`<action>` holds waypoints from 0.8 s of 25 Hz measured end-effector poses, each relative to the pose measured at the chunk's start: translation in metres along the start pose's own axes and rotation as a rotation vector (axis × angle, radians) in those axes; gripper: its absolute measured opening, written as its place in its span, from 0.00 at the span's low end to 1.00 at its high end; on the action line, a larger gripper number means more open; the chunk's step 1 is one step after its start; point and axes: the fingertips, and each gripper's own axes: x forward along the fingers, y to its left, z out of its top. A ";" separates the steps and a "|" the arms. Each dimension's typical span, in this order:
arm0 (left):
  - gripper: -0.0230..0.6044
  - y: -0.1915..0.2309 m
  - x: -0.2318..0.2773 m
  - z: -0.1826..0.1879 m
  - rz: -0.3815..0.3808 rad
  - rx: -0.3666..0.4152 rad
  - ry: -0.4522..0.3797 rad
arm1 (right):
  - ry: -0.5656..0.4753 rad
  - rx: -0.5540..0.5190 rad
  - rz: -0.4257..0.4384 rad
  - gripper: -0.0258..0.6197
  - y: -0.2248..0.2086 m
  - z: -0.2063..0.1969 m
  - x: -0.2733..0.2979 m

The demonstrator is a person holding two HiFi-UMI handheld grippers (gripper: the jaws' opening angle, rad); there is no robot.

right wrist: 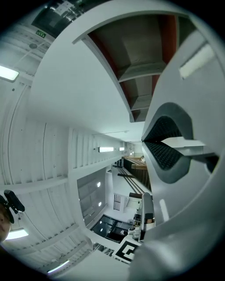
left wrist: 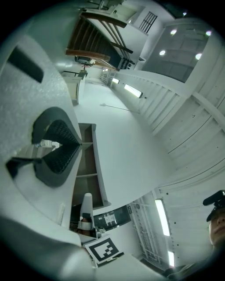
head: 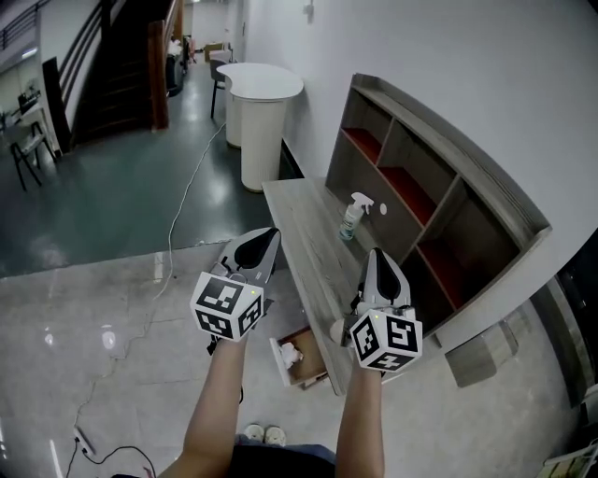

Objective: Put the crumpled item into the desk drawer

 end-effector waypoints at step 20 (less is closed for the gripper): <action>0.04 -0.006 -0.014 -0.004 0.003 -0.002 0.016 | 0.006 0.016 0.048 0.05 0.013 -0.001 -0.011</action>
